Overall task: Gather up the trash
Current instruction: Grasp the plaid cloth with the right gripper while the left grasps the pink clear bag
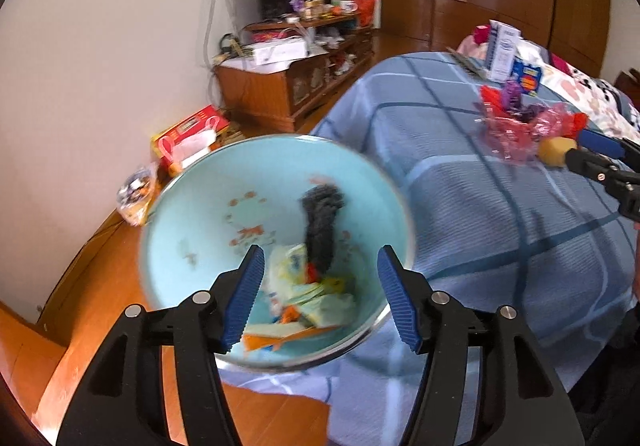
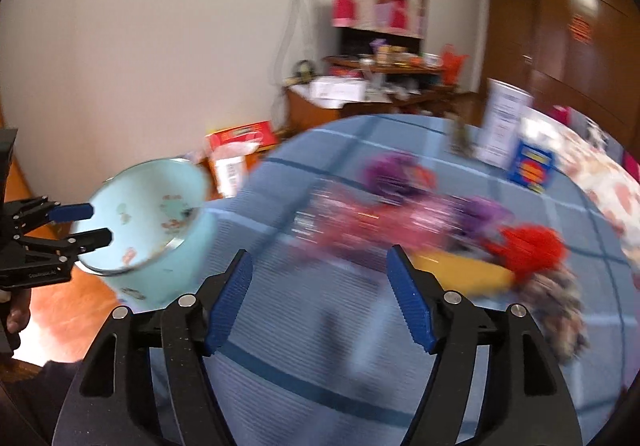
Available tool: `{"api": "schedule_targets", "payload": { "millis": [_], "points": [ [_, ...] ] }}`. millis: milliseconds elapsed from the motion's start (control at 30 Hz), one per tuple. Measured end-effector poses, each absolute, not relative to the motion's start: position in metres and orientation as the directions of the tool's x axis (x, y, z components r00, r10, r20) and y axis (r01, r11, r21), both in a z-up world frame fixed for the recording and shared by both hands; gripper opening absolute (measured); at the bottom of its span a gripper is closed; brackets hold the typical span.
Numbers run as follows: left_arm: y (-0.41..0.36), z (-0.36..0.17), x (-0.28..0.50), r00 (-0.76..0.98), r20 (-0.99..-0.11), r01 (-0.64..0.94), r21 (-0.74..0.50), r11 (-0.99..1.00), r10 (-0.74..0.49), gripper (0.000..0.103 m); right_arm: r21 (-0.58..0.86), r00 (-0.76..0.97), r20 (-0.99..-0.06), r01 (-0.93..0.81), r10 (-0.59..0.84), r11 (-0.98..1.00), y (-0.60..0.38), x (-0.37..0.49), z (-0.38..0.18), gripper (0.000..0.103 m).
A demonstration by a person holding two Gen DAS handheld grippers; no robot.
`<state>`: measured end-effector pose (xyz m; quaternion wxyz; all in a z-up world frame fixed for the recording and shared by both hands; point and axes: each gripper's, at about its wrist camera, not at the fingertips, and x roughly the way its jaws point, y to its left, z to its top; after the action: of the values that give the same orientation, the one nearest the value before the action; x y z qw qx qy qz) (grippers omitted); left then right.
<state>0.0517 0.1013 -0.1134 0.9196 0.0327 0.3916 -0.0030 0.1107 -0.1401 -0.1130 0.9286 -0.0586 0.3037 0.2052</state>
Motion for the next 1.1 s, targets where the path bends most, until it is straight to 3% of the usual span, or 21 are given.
{"api": "schedule_targets", "payload": {
  "millis": [367, 467, 533, 867, 967, 1100],
  "points": [
    [0.031, -0.112, 0.095, 0.717, -0.695, 0.118, 0.057, 0.991, -0.046, 0.063, -0.001, 0.767, -0.639, -0.071, 0.054, 0.997, -0.283, 0.135, -0.135, 0.072],
    [0.018, -0.111, 0.108, 0.724, -0.688, 0.117, 0.058, 0.991, -0.045, 0.065, 0.079, 0.737, -0.669, -0.058, 0.096, 0.995, -0.305, 0.145, -0.143, 0.072],
    [0.011, -0.111, 0.114, 0.724, -0.688, 0.115, 0.049, 0.992, -0.050, 0.065, 0.029, 0.741, -0.670, -0.038, 0.048, 0.999, -0.307, 0.149, -0.141, 0.073],
    [-0.008, -0.107, 0.125, 0.725, -0.686, 0.128, 0.049, 0.991, -0.060, 0.068, 0.029, 0.685, -0.725, -0.062, 0.064, 0.998, -0.306, 0.166, -0.147, 0.072],
    [-0.010, -0.107, 0.126, 0.725, -0.686, 0.132, 0.047, 0.990, -0.064, 0.069, 0.041, 0.664, -0.744, -0.066, 0.075, 0.997, -0.306, 0.171, -0.150, 0.064],
    [-0.013, -0.105, 0.125, 0.727, -0.683, 0.139, 0.045, 0.989, -0.071, 0.069, 0.048, 0.644, -0.760, -0.083, 0.091, 0.995, -0.306, 0.175, -0.154, 0.037]
  ]
}}
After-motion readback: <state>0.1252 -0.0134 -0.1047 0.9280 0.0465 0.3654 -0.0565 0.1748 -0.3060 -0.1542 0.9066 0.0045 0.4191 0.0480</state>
